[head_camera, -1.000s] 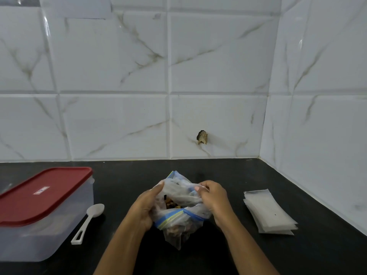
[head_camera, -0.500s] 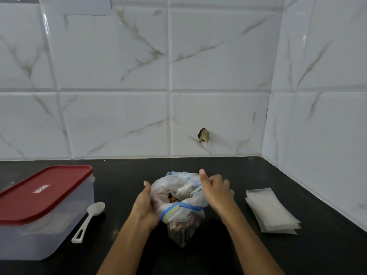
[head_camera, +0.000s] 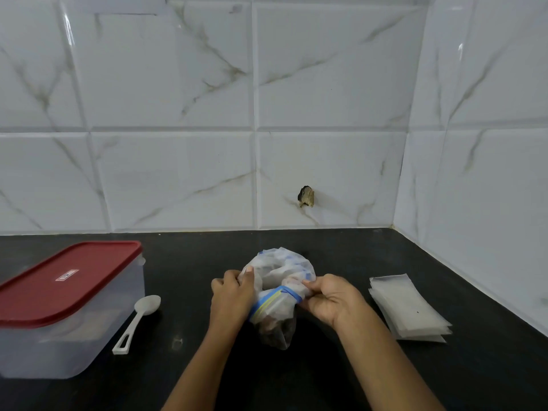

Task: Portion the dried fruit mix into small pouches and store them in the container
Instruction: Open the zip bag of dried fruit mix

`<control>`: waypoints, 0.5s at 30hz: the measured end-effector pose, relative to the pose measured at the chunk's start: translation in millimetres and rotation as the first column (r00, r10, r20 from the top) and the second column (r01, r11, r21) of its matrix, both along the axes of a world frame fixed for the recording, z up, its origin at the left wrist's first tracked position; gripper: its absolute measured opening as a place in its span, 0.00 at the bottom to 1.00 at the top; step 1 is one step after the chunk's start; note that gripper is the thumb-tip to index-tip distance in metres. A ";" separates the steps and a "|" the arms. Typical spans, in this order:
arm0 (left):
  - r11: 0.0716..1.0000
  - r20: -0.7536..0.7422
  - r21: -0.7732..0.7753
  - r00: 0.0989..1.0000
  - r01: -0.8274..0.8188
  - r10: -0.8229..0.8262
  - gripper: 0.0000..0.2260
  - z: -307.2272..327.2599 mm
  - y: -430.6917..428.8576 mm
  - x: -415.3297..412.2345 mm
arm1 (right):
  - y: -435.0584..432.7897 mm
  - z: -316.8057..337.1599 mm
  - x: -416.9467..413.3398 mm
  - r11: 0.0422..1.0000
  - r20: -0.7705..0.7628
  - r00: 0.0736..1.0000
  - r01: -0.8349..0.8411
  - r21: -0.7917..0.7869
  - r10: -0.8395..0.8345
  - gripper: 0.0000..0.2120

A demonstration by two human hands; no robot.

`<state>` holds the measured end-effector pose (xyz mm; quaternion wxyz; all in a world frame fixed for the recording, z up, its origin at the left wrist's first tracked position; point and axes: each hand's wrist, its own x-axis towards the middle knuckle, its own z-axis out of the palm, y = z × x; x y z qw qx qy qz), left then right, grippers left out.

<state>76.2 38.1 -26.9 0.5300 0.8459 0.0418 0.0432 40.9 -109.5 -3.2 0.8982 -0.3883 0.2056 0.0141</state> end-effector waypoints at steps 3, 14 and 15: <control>0.988 0.007 0.114 0.994 0.107 -0.109 0.26 0.4 5.3 -9.5 | 5.9 -4.7 3.7 0.990 -0.014 1.000 0.017 0.142 -0.015 0.15; 0.749 -0.103 -0.660 0.979 0.068 -0.179 0.11 0.8 0.8 -11.4 | 11.0 -12.5 11.8 0.984 0.033 0.990 0.136 0.119 -0.141 0.09; 0.713 -0.110 -0.701 0.982 0.035 -0.156 0.11 1.0 1.0 -10.3 | 10.7 -11.5 10.9 0.991 0.048 0.990 0.134 -0.027 -0.133 0.09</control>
